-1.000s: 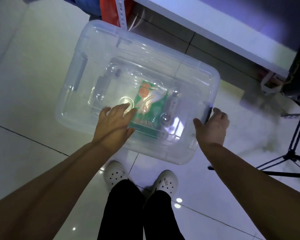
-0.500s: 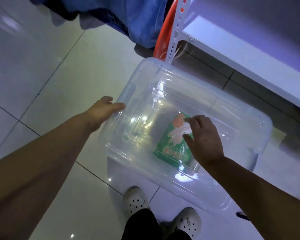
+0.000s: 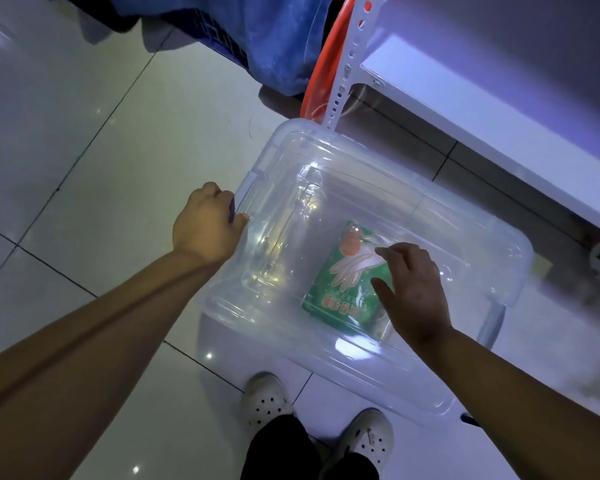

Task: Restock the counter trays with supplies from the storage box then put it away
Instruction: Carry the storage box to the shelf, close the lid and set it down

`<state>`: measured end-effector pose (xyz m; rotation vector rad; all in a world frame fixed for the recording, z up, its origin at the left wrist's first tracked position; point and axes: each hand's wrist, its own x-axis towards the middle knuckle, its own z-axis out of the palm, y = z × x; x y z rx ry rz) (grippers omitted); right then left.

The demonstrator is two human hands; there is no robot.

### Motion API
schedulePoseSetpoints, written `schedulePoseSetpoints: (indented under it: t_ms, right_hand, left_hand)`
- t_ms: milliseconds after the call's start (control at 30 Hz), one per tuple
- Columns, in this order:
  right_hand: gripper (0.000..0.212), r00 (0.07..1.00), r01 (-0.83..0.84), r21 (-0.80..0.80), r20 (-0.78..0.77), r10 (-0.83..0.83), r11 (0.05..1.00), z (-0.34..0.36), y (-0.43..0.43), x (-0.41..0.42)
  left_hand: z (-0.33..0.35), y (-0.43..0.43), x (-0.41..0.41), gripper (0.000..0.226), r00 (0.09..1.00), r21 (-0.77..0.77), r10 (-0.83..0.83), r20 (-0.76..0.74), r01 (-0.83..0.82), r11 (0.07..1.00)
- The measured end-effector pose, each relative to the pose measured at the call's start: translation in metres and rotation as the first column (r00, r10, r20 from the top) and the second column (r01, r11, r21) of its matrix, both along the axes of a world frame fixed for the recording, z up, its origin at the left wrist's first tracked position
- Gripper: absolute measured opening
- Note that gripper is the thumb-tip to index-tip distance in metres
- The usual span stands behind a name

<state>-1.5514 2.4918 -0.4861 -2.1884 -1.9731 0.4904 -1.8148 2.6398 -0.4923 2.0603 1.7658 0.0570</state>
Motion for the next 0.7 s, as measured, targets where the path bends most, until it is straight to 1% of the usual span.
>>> schedulePoseSetpoints:
  t_ms: [100, 167, 233, 300, 367, 400, 433, 500, 533, 633, 700]
  right_hand:
    - [0.043, 0.973, 0.226, -0.018, 0.044, -0.225, 0.974, 0.004, -0.02, 0.019]
    - [0.046, 0.912, 0.399, -0.02, 0.113, -0.394, 0.917, 0.007, -0.041, 0.039]
    - [0.055, 0.839, 0.53, -0.04, 0.165, -0.518, 0.847, 0.011, -0.061, 0.056]
    - [0.068, 0.784, 0.613, -0.079, 0.182, -0.594, 0.786, 0.012, -0.074, 0.068]
    - [0.079, 0.734, 0.679, -0.132, 0.129, -0.667, 0.722, 0.01, -0.08, 0.075]
    - [0.082, 0.688, 0.72, -0.179, 0.06, -0.723, 0.67, 0.008, -0.081, 0.078]
    - [0.082, 0.613, 0.763, -0.239, -0.026, -0.79, 0.6, 0.007, -0.081, 0.079]
    - [0.072, 0.45, 0.799, -0.379, -0.136, -0.882, 0.466, 0.004, -0.081, 0.082]
    - [0.068, 0.408, 0.791, -0.43, -0.157, -0.899, 0.435, 0.005, -0.082, 0.085]
    - [0.064, 0.336, 0.75, -0.537, -0.197, -0.921, 0.388, 0.013, -0.088, 0.096]
    - [0.058, 0.34, 0.74, -0.537, -0.22, -0.914, 0.404, 0.025, -0.092, 0.1]
  left_hand:
    - [0.0, -0.005, 0.001, 0.022, 0.991, -0.073, 0.12, 0.064, -0.115, 0.991]
    - [0.0, -0.015, 0.001, 0.021, 0.985, -0.12, 0.15, 0.084, -0.139, 0.983]
    - [-0.001, -0.027, 0.0, 0.024, 0.983, -0.167, 0.168, 0.071, -0.155, 0.974]
    - [-0.002, -0.037, 0.001, 0.029, 0.975, -0.229, 0.217, 0.054, -0.199, 0.953]
    - [-0.002, -0.04, 0.004, 0.031, 0.966, -0.275, 0.255, 0.037, -0.235, 0.932]
    - [-0.002, -0.039, 0.007, 0.03, 0.963, -0.288, 0.268, 0.027, -0.249, 0.925]
    - [-0.001, -0.039, 0.009, 0.029, 0.961, -0.296, 0.275, 0.014, -0.259, 0.919]
    - [0.003, -0.04, 0.013, 0.028, 0.962, -0.302, 0.274, -0.016, -0.266, 0.915]
    - [0.006, -0.044, 0.015, 0.028, 0.961, -0.298, 0.276, -0.028, -0.271, 0.915]
    - [0.024, -0.061, 0.017, 0.025, 0.959, -0.253, 0.28, -0.031, -0.279, 0.926]
    - [0.039, -0.072, 0.014, 0.022, 0.957, -0.212, 0.288, -0.03, -0.288, 0.934]
